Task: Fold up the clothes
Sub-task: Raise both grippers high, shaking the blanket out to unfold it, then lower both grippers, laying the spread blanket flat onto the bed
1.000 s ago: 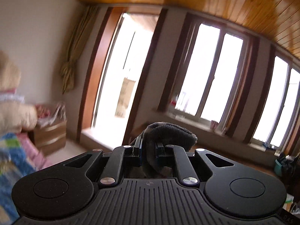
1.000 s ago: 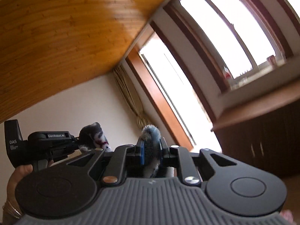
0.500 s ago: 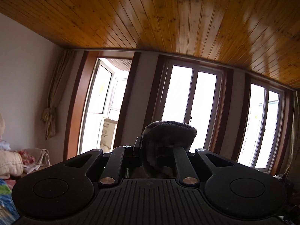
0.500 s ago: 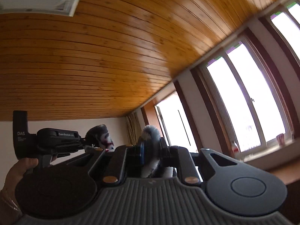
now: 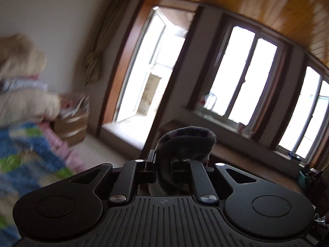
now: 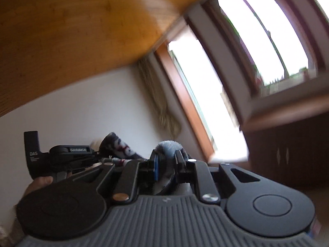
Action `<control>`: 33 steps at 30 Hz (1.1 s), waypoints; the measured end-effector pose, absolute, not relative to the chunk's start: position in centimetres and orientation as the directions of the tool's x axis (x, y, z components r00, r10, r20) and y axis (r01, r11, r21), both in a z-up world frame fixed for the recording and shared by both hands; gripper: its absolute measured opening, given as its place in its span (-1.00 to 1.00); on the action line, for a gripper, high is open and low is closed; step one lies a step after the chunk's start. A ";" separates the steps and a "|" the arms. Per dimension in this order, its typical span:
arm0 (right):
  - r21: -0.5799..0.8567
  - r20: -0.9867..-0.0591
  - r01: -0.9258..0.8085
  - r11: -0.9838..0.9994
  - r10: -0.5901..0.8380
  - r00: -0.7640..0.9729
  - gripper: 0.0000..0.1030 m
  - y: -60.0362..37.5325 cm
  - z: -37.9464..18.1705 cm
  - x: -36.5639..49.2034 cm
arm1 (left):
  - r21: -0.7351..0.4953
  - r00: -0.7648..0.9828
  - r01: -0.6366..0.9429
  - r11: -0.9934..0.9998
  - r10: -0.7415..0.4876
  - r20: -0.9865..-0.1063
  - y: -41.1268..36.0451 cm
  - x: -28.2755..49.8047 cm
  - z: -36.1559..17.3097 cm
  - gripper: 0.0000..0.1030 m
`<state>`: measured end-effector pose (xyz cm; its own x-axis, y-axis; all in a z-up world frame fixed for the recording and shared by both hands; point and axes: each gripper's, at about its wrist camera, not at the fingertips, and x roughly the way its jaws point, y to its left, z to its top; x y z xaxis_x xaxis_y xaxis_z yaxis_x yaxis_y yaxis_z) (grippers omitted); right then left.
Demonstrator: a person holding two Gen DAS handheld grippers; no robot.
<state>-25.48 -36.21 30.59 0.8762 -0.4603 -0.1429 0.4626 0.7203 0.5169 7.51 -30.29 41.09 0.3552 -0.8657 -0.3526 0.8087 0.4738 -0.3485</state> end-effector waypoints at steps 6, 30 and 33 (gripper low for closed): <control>0.601 -0.328 0.437 0.670 -0.291 0.899 -0.66 -29.4 23.2 -21.1 | -0.374 0.393 0.673 0.638 -0.737 -0.549 -19.0 12.9 29.4 -0.69; 0.489 -0.806 0.655 0.577 0.011 0.592 -0.71 -11.0 -0.9 -15.5 | -0.290 0.250 0.622 0.727 -0.535 -0.807 1.4 14.5 2.4 -0.67; 0.456 -0.833 0.730 0.509 -0.044 0.551 -0.34 -12.3 -2.4 -17.0 | -0.292 0.223 0.657 0.695 -0.549 -0.805 0.4 13.5 0.8 -0.21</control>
<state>-17.01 -12.35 -2.39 0.5515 -0.0439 -0.8330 0.7298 0.5091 0.4563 13.49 0.38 0.81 0.2232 -0.5494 -0.8052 0.6572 0.6949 -0.2919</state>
